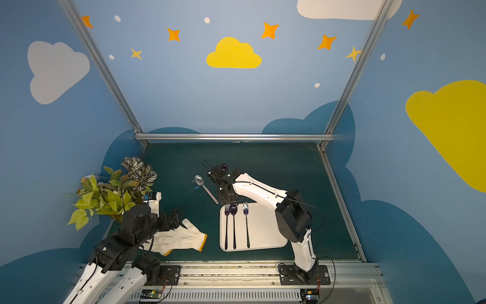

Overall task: Set the spoon and fork side by side
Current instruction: Place the fork on the tray, then pick up the spoon from the center of the board.

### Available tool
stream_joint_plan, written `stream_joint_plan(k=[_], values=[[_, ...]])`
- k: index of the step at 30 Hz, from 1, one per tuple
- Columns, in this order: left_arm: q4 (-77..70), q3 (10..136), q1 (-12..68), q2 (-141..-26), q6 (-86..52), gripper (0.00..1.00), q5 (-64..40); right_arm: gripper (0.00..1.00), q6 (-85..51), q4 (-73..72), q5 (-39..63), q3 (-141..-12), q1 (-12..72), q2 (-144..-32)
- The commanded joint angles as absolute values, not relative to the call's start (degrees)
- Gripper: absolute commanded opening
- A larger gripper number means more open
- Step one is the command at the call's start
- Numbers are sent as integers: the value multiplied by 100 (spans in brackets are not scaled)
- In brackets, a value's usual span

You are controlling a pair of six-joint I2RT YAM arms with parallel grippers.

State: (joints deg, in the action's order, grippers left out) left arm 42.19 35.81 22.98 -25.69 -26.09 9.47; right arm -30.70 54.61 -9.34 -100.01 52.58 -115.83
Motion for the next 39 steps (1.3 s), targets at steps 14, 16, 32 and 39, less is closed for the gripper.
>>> stream_joint_plan(k=[14, 16, 32, 39], values=[[4192, 3555, 2285, -2617, -2513, 100, 922, 40, -1932, 5713, -194, -13012, 4278, -14041], [4192, 3544, 2282, -2619, -2527, 100, 931, 40, -1878, 5708, -151, -13237, 4251, -14209], [4269, 3582, 2285, -2650, -2573, 100, 1015, 33, -1737, 5019, -379, -13412, 4087, -14899], [4324, 3603, 2285, -2619, -2606, 100, 1045, 32, -1575, 4985, -628, -13603, 4061, -15121]])
